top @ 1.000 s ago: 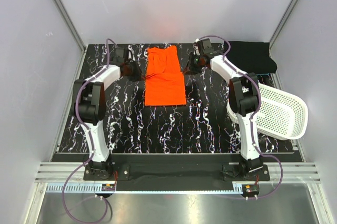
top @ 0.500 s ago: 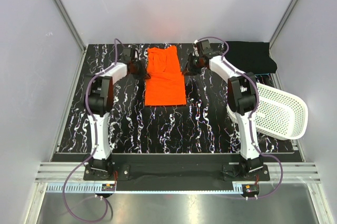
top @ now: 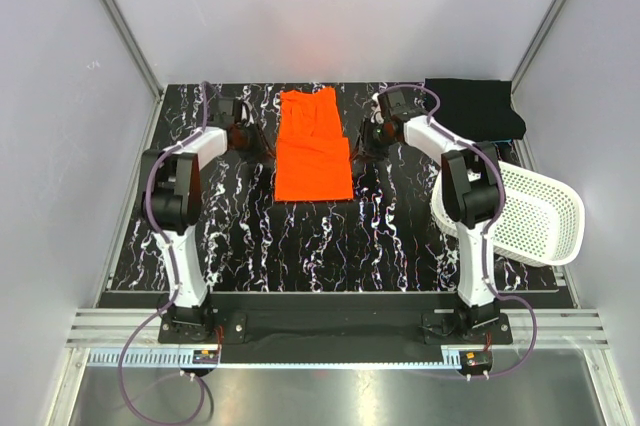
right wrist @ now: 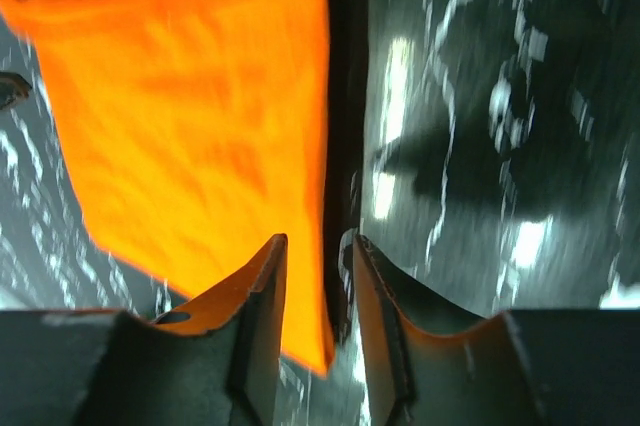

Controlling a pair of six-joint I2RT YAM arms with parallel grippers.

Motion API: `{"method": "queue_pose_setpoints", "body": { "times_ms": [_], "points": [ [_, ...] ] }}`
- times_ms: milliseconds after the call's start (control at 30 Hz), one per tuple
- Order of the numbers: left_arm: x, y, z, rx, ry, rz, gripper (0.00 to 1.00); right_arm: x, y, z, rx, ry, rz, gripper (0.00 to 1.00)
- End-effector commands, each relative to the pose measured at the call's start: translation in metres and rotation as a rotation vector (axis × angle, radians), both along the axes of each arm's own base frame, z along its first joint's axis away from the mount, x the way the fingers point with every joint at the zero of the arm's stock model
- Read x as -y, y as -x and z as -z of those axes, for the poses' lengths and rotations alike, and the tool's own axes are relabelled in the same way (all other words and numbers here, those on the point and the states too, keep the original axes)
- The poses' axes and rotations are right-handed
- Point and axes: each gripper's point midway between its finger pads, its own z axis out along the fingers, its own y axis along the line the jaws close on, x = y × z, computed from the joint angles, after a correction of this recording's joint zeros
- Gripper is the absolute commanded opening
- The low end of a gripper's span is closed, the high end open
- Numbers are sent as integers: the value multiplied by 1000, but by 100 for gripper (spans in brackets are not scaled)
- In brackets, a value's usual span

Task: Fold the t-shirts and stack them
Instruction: Fold the tshirt

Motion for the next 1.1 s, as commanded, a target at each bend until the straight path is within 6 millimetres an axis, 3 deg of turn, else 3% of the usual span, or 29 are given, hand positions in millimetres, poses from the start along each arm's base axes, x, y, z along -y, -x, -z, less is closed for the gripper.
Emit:
{"method": "queue_pose_setpoints", "body": {
  "times_ms": [0,33,100,300,433,633,700,900,1067],
  "points": [
    [10,33,-30,52,6,78,33,-2,16,-46,62,-58,-45,41],
    [10,40,-34,62,1,86,33,1,25,-37,34,-50,-45,41],
    [10,59,-20,28,-11,94,34,2,33,-36,25,-58,-64,42],
    [18,93,-7,6,-14,126,37,2,60,-24,-13,-83,-108,44],
    [24,106,1,-8,-36,149,37,3,71,-14,-31,-92,-120,45],
    [25,106,4,5,-33,145,35,1,81,-2,-50,-123,-129,45],
    [26,106,3,6,-27,149,33,-1,81,0,-51,-137,-128,45],
    [30,109,-6,13,4,151,0,-7,85,7,-55,-187,-133,42],
    [25,120,-10,12,-12,117,0,-7,86,14,-62,-193,-122,39]
  ]
}}
